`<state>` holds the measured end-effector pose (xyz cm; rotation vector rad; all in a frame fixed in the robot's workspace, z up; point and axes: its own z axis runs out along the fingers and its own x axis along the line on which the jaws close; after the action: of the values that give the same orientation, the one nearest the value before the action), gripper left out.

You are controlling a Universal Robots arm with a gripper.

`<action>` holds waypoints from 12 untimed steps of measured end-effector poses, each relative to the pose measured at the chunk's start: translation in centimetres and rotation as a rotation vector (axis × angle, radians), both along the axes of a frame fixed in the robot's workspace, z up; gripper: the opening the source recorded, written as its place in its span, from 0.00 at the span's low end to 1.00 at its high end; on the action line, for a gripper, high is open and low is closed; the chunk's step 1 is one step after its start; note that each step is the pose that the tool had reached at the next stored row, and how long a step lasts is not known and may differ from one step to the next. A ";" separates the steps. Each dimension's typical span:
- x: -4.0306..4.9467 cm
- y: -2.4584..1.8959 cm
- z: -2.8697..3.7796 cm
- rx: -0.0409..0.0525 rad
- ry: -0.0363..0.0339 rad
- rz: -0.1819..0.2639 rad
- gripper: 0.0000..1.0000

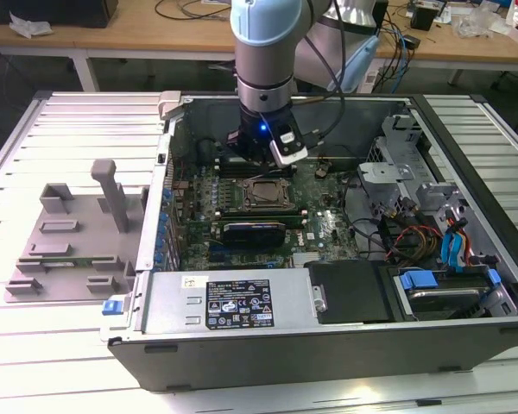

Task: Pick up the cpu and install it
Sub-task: 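Install the first cpu locking lever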

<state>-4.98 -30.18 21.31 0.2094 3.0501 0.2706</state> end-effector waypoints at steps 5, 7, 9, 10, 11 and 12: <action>0.01 0.01 -0.04 -0.0046 0.0001 -0.020 0.11; 0.01 0.01 -0.10 -0.0056 -0.0076 -0.037 0.11; 0.01 0.01 -0.12 -0.0068 -0.0108 -0.053 0.11; 0.01 0.02 -0.13 -0.0068 -0.0113 -0.058 0.11; 0.00 0.07 -0.13 -0.0069 -0.0114 -0.060 0.11; 0.00 0.28 -0.12 -0.0070 -0.0113 -0.059 0.11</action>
<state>-4.99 -29.90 21.19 0.2965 3.0270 0.2563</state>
